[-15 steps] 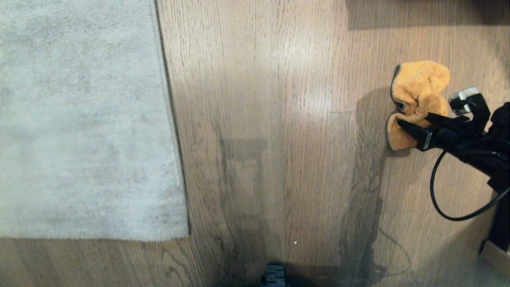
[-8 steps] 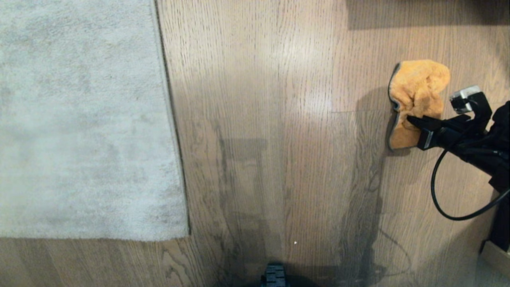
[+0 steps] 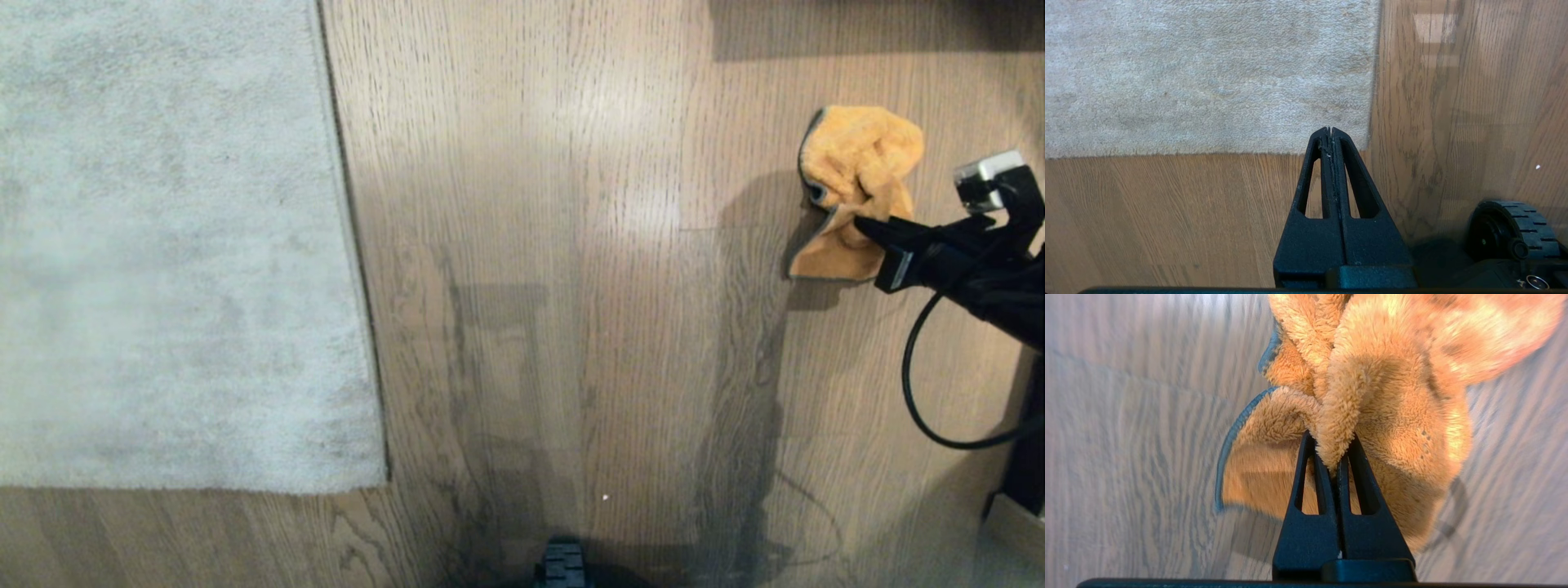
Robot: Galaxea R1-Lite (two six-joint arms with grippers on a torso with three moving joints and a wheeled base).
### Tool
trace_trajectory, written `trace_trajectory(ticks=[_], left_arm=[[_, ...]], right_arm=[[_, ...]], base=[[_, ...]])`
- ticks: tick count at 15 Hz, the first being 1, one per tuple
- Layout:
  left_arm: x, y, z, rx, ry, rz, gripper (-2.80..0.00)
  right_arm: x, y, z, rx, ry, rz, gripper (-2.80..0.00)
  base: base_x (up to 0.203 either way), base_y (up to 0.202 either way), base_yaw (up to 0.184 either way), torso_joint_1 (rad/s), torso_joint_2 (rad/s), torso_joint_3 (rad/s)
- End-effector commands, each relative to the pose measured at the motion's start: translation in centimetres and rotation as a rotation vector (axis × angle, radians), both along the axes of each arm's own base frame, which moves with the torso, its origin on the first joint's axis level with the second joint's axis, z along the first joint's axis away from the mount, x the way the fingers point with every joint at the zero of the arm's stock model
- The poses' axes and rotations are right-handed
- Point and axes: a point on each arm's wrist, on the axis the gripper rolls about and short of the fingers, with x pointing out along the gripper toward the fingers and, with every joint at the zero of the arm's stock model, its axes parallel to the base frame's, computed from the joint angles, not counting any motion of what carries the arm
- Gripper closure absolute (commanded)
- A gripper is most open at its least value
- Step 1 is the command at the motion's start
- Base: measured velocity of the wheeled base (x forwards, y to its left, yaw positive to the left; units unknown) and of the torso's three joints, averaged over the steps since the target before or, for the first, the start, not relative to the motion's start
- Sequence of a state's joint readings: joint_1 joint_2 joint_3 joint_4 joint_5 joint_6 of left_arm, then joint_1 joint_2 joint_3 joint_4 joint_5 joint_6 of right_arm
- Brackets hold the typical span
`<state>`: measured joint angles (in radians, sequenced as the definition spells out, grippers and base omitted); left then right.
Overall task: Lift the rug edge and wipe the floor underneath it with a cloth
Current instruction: Pick up the rag
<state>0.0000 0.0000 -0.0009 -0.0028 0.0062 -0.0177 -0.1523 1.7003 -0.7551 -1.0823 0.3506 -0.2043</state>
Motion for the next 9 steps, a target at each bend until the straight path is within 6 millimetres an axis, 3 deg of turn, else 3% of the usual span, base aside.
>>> trace_trajectory(ticks=[1, 9], left_arm=[[0.0, 0.0, 0.0, -0.001, 0.001, 0.000, 0.00], [0.0, 0.0, 0.0, 0.000, 0.000, 0.000, 0.00]], right_arm=[[-1.5, 0.2, 1.8, -0.010, -0.053, 0.001, 0.00], [-5.4, 0.3, 4.4, -0.018, -0.108, -0.020, 0.00]], base=[[0.000, 0.000, 0.000, 0.000, 0.00, 0.000], [0.000, 0.000, 0.000, 0.000, 0.00, 0.000]])
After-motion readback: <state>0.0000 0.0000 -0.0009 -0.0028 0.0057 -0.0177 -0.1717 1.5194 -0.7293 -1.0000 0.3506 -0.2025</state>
